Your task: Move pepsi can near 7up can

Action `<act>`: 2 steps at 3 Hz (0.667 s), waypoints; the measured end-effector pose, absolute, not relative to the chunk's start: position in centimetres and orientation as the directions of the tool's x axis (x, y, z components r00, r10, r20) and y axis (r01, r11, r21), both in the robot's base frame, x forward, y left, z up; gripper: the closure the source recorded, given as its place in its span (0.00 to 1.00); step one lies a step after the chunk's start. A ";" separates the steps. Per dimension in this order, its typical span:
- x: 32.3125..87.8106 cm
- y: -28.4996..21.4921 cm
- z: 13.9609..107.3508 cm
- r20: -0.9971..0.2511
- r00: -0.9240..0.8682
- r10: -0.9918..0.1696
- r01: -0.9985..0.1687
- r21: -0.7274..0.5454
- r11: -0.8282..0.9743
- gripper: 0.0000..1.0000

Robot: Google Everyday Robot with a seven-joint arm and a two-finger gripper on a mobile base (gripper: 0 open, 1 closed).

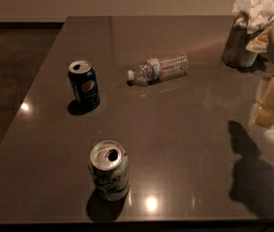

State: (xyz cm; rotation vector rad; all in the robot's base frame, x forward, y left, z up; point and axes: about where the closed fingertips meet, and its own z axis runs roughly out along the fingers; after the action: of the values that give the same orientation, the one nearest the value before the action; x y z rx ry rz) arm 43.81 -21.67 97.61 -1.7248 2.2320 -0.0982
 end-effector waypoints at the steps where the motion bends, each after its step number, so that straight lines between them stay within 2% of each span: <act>1: 43.8 -21.7 97.6 -0.207 -0.221 -0.953 -0.931 -0.246 0.270 0.00; 2: 45.1 -19.3 97.9 -0.280 -0.182 -0.943 -0.935 -0.248 0.254 0.00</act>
Offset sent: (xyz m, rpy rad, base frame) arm 0.0358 0.0666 0.0038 0.2071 -0.0457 0.1032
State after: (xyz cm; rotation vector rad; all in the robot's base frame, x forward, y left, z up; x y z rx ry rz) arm 45.11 -19.27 97.85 -1.7161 2.1601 -0.0289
